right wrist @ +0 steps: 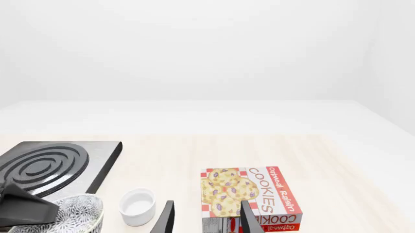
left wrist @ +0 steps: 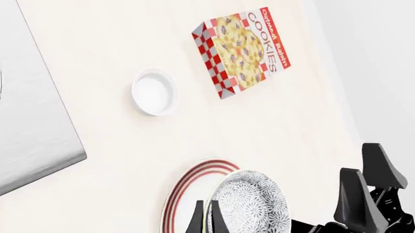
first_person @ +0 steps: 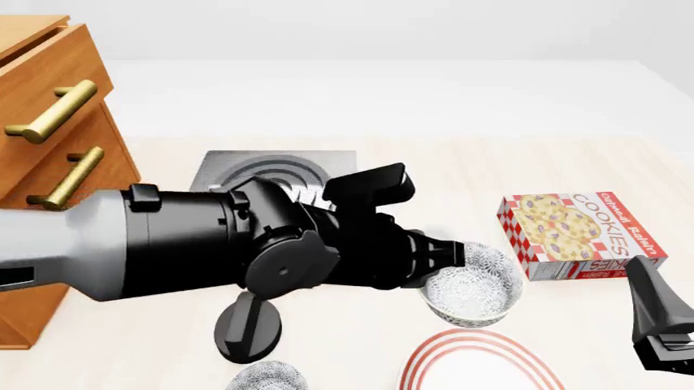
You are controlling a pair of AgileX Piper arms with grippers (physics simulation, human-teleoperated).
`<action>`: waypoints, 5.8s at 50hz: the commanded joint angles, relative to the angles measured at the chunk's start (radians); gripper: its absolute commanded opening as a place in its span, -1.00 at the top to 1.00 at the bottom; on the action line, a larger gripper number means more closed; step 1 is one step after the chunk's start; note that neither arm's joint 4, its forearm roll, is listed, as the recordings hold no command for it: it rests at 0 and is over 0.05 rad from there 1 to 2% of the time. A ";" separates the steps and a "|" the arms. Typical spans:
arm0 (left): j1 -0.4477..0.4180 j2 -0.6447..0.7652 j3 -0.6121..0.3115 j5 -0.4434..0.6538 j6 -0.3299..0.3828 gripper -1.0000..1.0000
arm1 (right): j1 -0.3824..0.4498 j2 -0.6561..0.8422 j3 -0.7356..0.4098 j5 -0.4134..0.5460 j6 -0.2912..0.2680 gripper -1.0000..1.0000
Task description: Pick the akita bowl on the wooden cabinet and place it on the plate.
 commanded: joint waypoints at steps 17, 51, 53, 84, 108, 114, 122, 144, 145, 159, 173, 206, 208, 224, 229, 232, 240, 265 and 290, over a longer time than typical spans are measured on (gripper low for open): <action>-0.009 0.055 -0.005 -0.036 -0.006 1.00 | 0.000 0.000 0.000 0.000 0.000 -1.00; -0.034 0.105 0.012 -0.065 0.003 1.00 | 0.000 0.000 0.000 0.000 0.000 -1.00; -0.036 0.105 0.013 -0.066 0.001 1.00 | 0.000 0.000 0.000 0.000 0.000 -1.00; -0.066 0.138 0.008 -0.081 -0.007 1.00 | 0.000 0.000 0.000 0.000 0.000 -1.00; -0.077 0.169 0.016 -0.111 -0.029 1.00 | 0.000 0.000 0.000 0.000 0.000 -1.00; -0.079 0.179 0.020 -0.120 -0.034 1.00 | 0.000 0.000 0.000 0.000 0.000 -1.00; -0.085 0.185 0.023 -0.129 -0.040 1.00 | 0.000 0.000 0.000 0.000 0.000 -1.00; -0.102 0.214 0.032 -0.155 -0.059 1.00 | 0.000 0.000 0.000 0.000 0.000 -1.00; -0.102 0.216 0.032 -0.156 -0.060 1.00 | 0.000 0.000 0.000 0.000 0.000 -1.00; -0.122 0.234 0.034 -0.173 -0.075 1.00 | 0.000 0.000 0.000 0.000 0.000 -1.00; -0.124 0.241 0.039 -0.180 -0.081 1.00 | 0.000 0.000 0.000 0.000 0.000 -1.00; -0.112 0.252 0.039 -0.190 -0.084 1.00 | 0.000 0.000 0.000 0.000 0.000 -1.00; -0.113 0.254 0.039 -0.191 -0.087 1.00 | 0.000 0.000 0.000 0.000 0.000 -1.00; -0.126 0.259 0.043 -0.203 -0.096 1.00 | 0.000 0.000 0.000 0.000 0.000 -1.00; -0.123 0.262 0.045 -0.205 -0.099 1.00 | 0.000 0.000 0.000 0.000 0.000 -1.00; -0.118 0.262 0.046 -0.208 -0.099 1.00 | 0.000 0.000 0.000 0.000 0.000 -1.00; -0.098 0.267 0.041 -0.200 -0.082 -1.00 | 0.000 0.000 0.000 0.000 0.000 -1.00; -0.077 0.209 0.048 -0.169 -0.037 -1.00 | 0.000 0.000 0.000 0.000 0.000 -1.00; -0.030 0.028 0.101 -0.141 -0.002 -1.00 | 0.000 0.000 0.000 0.000 0.000 -1.00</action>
